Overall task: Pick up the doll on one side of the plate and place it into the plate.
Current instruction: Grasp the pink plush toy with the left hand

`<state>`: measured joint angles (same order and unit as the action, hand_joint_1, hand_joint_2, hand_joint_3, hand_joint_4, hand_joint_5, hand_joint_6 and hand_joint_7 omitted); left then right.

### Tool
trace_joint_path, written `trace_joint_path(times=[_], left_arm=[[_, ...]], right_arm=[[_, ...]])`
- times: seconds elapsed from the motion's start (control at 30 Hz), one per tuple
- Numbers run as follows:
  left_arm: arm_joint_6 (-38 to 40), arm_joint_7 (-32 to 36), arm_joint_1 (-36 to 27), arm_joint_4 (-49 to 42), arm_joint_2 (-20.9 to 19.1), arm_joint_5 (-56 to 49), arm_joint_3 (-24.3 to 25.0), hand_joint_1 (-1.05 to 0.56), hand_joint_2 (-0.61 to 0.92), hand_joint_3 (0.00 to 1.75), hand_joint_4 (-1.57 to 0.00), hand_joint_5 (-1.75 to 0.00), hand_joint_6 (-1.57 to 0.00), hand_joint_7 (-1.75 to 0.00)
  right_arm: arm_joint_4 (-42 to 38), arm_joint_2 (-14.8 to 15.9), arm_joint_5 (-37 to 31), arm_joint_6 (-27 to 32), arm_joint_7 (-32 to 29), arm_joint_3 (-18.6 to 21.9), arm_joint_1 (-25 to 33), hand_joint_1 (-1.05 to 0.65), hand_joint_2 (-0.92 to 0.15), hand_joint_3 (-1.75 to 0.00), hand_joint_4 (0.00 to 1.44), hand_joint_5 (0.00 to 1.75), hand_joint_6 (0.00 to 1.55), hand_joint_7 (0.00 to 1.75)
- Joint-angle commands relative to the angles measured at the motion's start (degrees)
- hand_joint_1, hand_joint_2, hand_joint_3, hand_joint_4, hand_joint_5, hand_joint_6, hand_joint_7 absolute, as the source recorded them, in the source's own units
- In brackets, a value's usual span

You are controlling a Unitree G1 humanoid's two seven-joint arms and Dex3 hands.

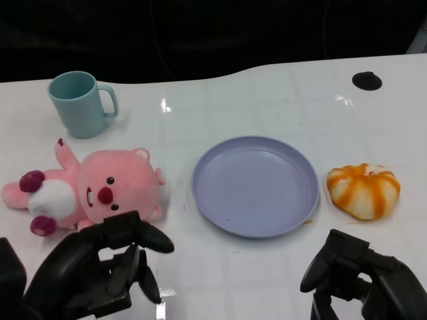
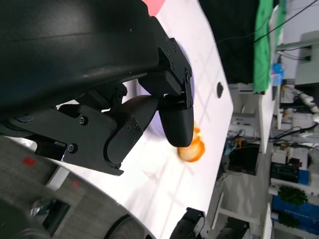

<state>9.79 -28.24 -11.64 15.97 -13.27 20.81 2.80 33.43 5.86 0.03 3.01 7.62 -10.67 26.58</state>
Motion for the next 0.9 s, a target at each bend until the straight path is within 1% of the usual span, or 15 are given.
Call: trace_joint_path(times=[0.03,0.1,0.13,0.2,0.23,0.33,0.47,0.6,0.73,0.9], left_arm=[[-1.5,0.5,-0.1,1.3,-0.3,-0.3,0.7,-0.18,0.58,0.91,-0.71,-1.1,-0.78,-0.61],[-2.5,0.3,0.1,1.7,-0.4,-0.2,1.1,-0.25,0.68,0.68,-0.65,-1.06,-0.75,-0.47],[-2.9,0.3,0.3,2.0,-0.5,-0.1,1.4,-0.3,0.76,0.5,-0.6,-1.03,-0.73,-0.37],[-3.3,0.3,0.5,2.3,-0.6,-0.1,1.7,-0.38,0.88,0.23,-0.54,-0.98,-0.72,-0.26],[-4.7,0.1,0.6,2.1,-0.7,-0.7,1.8,-0.41,0.9,0.19,-0.52,-0.97,-0.71,-0.23],[-8.6,-0.2,0.9,1.6,-1.2,-2.5,2.1,-0.51,0.92,0.17,-0.44,-0.89,-0.63,-0.16],[-12.3,0.3,1.5,1.3,-1.9,-4.9,2.5,-0.58,0.92,0.15,-0.31,-0.74,-0.51,-0.06],[-15.8,0.6,2.7,1.0,-3.4,-8.2,3.4,-0.65,0.92,0.14,-0.17,-0.64,-0.4,-0.01],[-17.7,1.3,3.9,0.8,-5.3,-11.3,4.6,-0.64,0.92,0.11,-0.06,-0.58,-0.32,0.0],[-19.6,2.3,5.5,0.4,-7.6,-15.4,5.8,-0.67,0.92,0.09,0.0,-0.55,-0.27,0.0]], right_arm=[[0.7,0.5,-0.1,-0.3,-0.1,0.7,0.2,0.1,-0.41,-1.38,0.68,1.75,0.6,1.53],[0.6,0.5,0.2,-0.4,0.0,0.8,0.1,0.11,-0.41,-1.38,0.68,1.75,0.6,1.53],[0.6,0.5,0.4,-0.4,0.0,0.9,0.1,0.11,-0.42,-1.38,0.68,1.75,0.6,1.53],[0.5,0.5,0.5,-0.4,0.1,0.9,0.0,0.11,-0.42,-1.38,0.68,1.75,0.6,1.53],[0.4,0.5,0.3,-0.4,0.0,0.9,0.0,0.11,-0.42,-1.38,0.68,1.75,0.61,1.53],[0.1,0.5,0.2,-0.7,0.1,1.0,-0.2,0.11,-0.41,-1.38,0.68,1.75,0.61,1.53],[-0.4,0.5,0.2,-1.2,0.2,1.1,-0.2,0.1,-0.41,-1.38,0.68,1.75,0.61,1.52],[-0.6,0.3,0.3,-1.1,0.1,1.0,-0.2,0.1,-0.41,-1.38,0.68,1.75,0.61,1.52],[-0.4,0.1,0.1,-0.9,-0.3,0.9,-0.1,0.11,-0.42,-1.37,0.68,1.75,0.61,1.51],[-0.1,0.3,-0.2,-0.9,-0.2,1.0,-0.2,0.11,-0.43,-1.37,0.68,1.75,0.61,1.52]])
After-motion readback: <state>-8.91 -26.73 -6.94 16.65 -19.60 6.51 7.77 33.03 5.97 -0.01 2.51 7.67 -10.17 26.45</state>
